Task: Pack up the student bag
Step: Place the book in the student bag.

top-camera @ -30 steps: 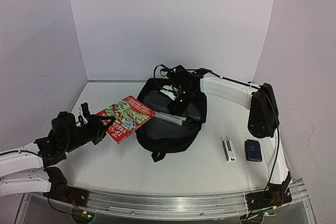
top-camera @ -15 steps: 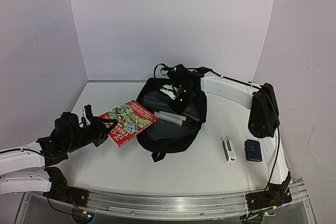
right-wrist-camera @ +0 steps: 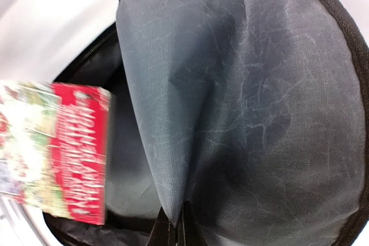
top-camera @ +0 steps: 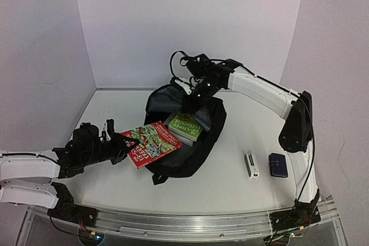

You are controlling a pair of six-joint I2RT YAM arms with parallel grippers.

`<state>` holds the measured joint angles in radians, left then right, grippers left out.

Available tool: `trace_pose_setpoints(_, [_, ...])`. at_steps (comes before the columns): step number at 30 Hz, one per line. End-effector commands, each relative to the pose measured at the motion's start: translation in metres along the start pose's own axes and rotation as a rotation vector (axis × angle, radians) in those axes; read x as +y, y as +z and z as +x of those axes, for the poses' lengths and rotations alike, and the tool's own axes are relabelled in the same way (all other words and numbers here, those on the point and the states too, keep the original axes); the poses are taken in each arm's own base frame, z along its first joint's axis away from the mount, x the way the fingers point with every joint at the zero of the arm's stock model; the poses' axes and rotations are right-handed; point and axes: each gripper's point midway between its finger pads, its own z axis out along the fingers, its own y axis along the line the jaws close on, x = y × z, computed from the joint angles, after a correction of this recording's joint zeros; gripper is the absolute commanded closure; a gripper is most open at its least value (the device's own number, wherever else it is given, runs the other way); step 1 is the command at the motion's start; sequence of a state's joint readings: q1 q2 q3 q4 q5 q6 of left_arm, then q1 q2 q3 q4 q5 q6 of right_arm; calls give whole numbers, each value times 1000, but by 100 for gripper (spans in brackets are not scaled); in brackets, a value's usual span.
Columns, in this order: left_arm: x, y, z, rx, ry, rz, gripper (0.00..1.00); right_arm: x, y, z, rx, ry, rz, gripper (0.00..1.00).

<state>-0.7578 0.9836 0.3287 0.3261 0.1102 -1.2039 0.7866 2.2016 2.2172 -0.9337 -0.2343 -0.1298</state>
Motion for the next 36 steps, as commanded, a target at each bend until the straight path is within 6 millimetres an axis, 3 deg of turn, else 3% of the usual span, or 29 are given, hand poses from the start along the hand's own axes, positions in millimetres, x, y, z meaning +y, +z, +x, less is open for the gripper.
trace_pose_setpoints(1, [-71, 9, -19, -35, 50, 222, 100, 27, -51, -39, -149, 18, -91, 100])
trace_pose_setpoints(8, [-90, 33, -24, -32, 61, 276, 100, 39, -52, -36, -140, 27, -142, 100])
trace_pose_setpoints(13, [-89, 52, -36, -79, 49, 256, 100, 44, -55, -36, -145, 14, -145, 100])
trace_pose_setpoints(18, [-69, 80, -45, -98, -29, 177, 100, 46, -61, -39, -158, 5, -141, 100])
trace_pose_setpoints(25, [-10, 116, -37, -88, -190, 0, 100, 45, -61, -36, -150, 1, -133, 100])
trace_pose_setpoints(29, [0, 130, -26, -31, -207, -19, 72, 45, -59, -33, -144, -5, -131, 100])
trace_pose_setpoints(32, [3, 128, -23, -14, -217, -46, 51, 44, -56, -31, -136, -7, -129, 100])
trace_pose_setpoints(36, [7, 121, -19, -19, -234, -88, 39, 43, -52, -29, -128, -8, -127, 100])
